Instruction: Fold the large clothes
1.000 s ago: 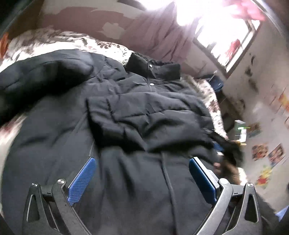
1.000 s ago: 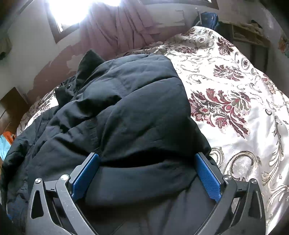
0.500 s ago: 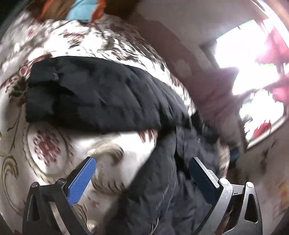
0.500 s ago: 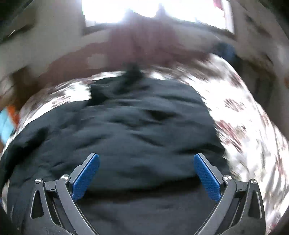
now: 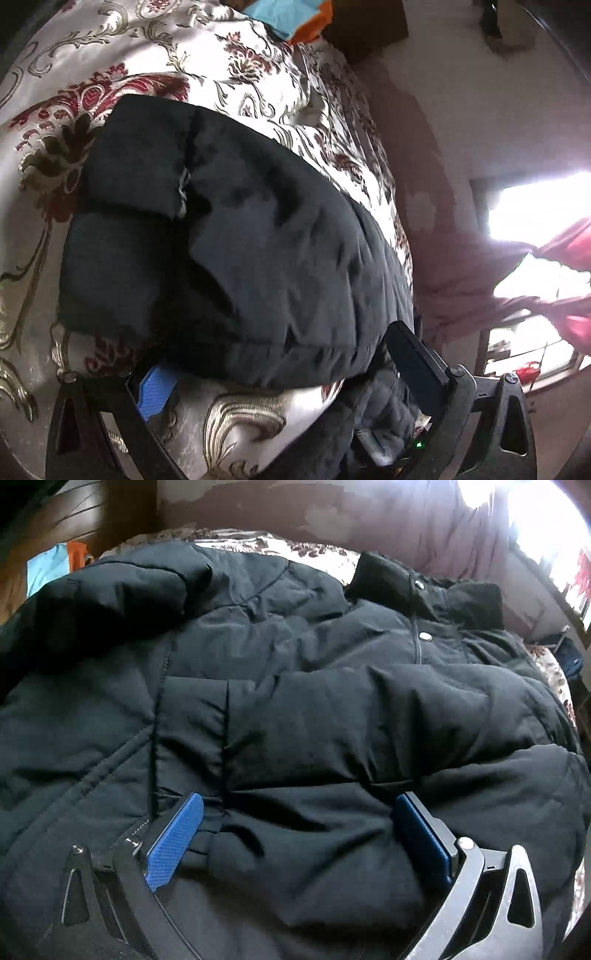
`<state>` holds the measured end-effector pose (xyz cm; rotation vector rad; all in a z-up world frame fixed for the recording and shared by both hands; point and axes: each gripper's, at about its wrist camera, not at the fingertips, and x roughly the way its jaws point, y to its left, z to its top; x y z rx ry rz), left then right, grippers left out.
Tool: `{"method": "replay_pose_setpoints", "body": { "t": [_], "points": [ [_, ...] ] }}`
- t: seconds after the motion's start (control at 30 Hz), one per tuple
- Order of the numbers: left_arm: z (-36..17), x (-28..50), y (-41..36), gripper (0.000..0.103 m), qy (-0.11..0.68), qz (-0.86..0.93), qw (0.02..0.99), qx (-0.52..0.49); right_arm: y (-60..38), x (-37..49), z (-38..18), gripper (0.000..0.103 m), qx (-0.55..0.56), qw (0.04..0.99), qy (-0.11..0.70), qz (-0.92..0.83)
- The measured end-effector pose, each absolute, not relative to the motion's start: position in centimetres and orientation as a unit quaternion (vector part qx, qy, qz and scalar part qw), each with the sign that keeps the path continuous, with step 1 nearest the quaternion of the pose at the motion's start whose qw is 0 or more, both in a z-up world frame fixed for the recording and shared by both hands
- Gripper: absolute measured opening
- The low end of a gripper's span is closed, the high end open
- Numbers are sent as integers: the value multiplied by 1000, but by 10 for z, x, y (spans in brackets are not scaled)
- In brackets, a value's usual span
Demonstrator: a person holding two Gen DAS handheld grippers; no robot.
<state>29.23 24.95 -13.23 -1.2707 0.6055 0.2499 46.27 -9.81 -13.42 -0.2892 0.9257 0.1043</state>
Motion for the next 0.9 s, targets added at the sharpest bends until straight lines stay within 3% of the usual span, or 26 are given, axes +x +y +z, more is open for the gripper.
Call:
{"method": "replay_pose_setpoints", "body": {
  "t": [0.07, 0.1, 0.17, 0.23, 0.33, 0.47, 0.6, 0.9],
  "points": [
    [-131, 293, 251, 101, 265, 132, 759, -580, -100, 462, -134, 102, -133, 885, 443, 54],
    [-129, 291, 250, 95, 262, 140, 760, -578, -100, 461, -134, 102, -130, 886, 442, 55],
    [-125, 291, 249, 77, 247, 159, 769, -568, -99, 462, -135, 102, -129, 886, 441, 55],
    [-122, 291, 252, 36, 245, 177, 781, -546, -102, 462, -136, 102, -128, 887, 440, 57],
    [-117, 294, 260, 15, 225, 172, 794, -538, -106, 462, -135, 102, -122, 890, 436, 60],
    [-81, 293, 257, 11, 185, 174, 840, -479, -114, 451, -125, 102, -94, 907, 406, 69],
    [-21, 300, 223, 10, 150, 146, 906, -367, -152, 429, -84, 102, 8, 934, 346, 93],
    [86, 318, 69, 10, 102, -24, 991, -88, -282, 371, -42, 102, 62, 928, 357, 87]
  ]
}}
